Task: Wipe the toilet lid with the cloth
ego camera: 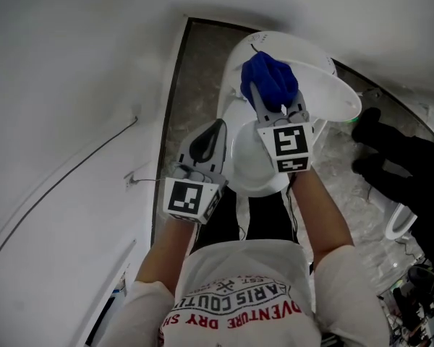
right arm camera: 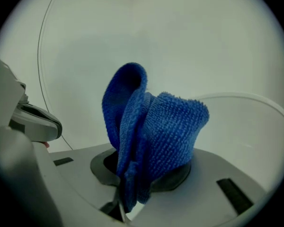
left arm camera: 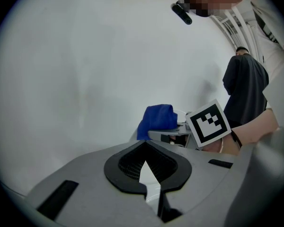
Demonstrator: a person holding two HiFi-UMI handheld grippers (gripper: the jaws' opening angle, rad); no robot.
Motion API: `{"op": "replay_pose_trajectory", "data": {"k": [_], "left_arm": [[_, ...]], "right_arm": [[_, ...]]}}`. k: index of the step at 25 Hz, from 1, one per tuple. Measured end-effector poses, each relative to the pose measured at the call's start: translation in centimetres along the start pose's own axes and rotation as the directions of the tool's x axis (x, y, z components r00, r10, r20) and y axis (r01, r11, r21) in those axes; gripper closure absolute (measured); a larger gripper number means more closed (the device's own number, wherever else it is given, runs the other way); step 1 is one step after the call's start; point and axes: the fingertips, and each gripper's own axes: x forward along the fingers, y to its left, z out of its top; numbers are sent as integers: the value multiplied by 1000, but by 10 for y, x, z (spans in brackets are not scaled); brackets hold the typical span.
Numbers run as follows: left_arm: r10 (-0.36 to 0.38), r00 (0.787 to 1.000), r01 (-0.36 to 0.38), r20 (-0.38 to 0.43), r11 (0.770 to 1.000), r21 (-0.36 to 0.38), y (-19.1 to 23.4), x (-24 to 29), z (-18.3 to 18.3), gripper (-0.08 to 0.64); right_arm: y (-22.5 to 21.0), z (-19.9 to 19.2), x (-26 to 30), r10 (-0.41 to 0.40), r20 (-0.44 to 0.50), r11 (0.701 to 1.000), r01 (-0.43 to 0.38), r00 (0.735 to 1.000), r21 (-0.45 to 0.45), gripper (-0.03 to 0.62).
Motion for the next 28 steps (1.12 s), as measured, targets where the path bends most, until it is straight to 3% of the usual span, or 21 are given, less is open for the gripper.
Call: {"op": "replay_pose_trajectory", "data": {"k": [7,21,28], "left_arm": [[-15,1000,15,-25,1000,4,-9,7,-10,554],[-109,992,110,-56,994,20,-61,36,-12,554],[-150,987,151,-54,988,29,-92,51,-4,554]], "right_arm": [[-38,-8,-11,-109,-15,994,109,994,10,499],[-99,-32,-63,-223,-30,970,225,974,93,499],[-132,-43,-98,-298,-67,943,304,952,134,499]]}}
